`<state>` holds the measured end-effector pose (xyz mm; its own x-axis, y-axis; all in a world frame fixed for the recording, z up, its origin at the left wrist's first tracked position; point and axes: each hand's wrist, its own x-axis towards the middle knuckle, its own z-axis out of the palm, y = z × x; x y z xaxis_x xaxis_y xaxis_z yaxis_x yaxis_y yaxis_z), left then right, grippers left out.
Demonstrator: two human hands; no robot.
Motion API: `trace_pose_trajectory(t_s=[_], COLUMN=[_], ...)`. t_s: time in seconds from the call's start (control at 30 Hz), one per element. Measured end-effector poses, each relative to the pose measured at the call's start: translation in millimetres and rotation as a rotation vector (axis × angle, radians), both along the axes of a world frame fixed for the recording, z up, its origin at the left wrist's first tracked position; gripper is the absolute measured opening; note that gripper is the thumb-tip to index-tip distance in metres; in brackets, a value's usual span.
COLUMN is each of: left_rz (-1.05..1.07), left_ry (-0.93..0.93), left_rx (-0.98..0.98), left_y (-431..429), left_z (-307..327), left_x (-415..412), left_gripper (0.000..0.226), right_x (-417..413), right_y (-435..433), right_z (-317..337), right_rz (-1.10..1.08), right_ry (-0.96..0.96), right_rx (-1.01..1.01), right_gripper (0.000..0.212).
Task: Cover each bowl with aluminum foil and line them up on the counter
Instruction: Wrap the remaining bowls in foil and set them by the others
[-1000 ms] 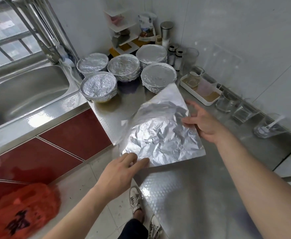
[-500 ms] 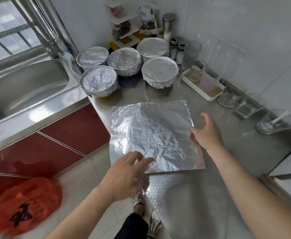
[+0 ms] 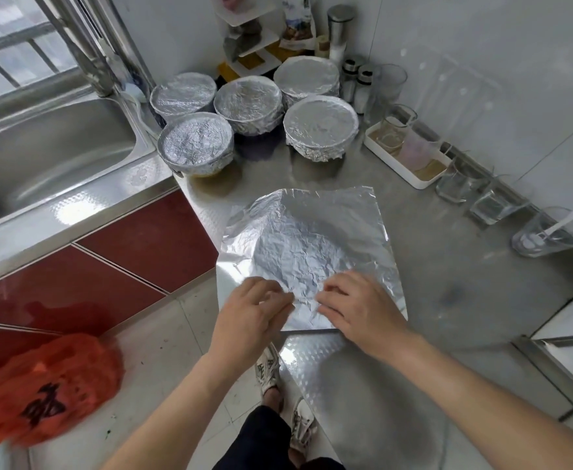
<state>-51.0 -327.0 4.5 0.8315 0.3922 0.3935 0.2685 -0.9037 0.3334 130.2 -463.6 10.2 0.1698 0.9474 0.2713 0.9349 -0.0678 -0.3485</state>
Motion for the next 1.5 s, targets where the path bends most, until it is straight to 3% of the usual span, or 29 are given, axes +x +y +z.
trace_pose_trajectory(t_s=[0.07,0.17,0.23,0.27,0.3,0.37,0.43,0.57,0.8,0.87,0.93,1.03,1.1,1.2,1.5], left_rz=[0.324,0.771,0.823,0.808,0.804,0.806,0.813,0.761,0.727,0.775,0.778,0.514,0.250,-0.055,-0.119], left_ry=[-0.021,-0.042,-0.128,-0.166,-0.198,-0.266,-0.314,-0.364,-0.417,-0.404,-0.345,-0.205,-0.062,0.071,0.003], left_rx=[-0.159,-0.790,-1.244,-1.373,-1.459,-1.541,-1.486,-1.331,-1.325,-1.246,-0.959,-0.499,-0.320,-0.143,-0.020], left_y=[4.0,11.0,12.0,12.1,12.1,11.6,10.2,6.3,5.4,7.6,8.6,6.8,4.7,0.9,4.0], left_z=[1.9,8.4,7.5,3.5,-1.1,-7.0,-8.9,-6.7,-3.9,-2.0,6.2,21.2,21.5,6.5,-4.0], left_x=[-7.2,-19.0,-26.3,-30.5,-34.5,-40.2,-43.0,-45.8,-54.2,-54.1,-50.2,-31.2,-11.9,8.9,8.5], left_gripper=[0.035,0.074,0.093,0.095,0.093,0.084,0.079,0.072,0.054,0.054,0.046,0.027,0.018,0.029,0.023], right_x=[10.0,30.2,38.9,38.9,38.6,36.4,33.0,25.8,22.9,23.2,23.8,23.5,14.3,-7.0,-6.7], right_y=[-5.2,-17.3,-25.3,-26.8,-28.1,-30.6,-34.4,-40.4,-41.8,-41.6,-42.9,-35.6,-19.5,4.1,10.4], right_z=[1.6,2.7,-4.4,-4.8,-6.5,-5.4,-2.6,-3.6,-6.9,-4.1,0.6,12.1,17.3,9.5,-6.4], right_rz=[-0.245,-0.665,-0.854,-0.909,-0.945,-0.957,-0.930,-0.916,-0.902,-0.896,-0.887,-0.647,-0.403,-0.068,0.112], right_ry=[0.030,0.162,0.519,0.744,0.961,1.242,1.313,1.345,1.324,1.161,0.806,0.330,0.209,0.038,-0.076], right_rx=[0.086,0.032,-0.128,-0.148,-0.111,-0.014,0.036,0.103,0.126,0.044,-0.014,0.122,0.133,0.048,0.058], right_gripper=[0.025,0.052,0.068,0.075,0.077,0.061,0.048,0.047,0.044,0.047,0.049,0.031,0.025,0.026,0.008])
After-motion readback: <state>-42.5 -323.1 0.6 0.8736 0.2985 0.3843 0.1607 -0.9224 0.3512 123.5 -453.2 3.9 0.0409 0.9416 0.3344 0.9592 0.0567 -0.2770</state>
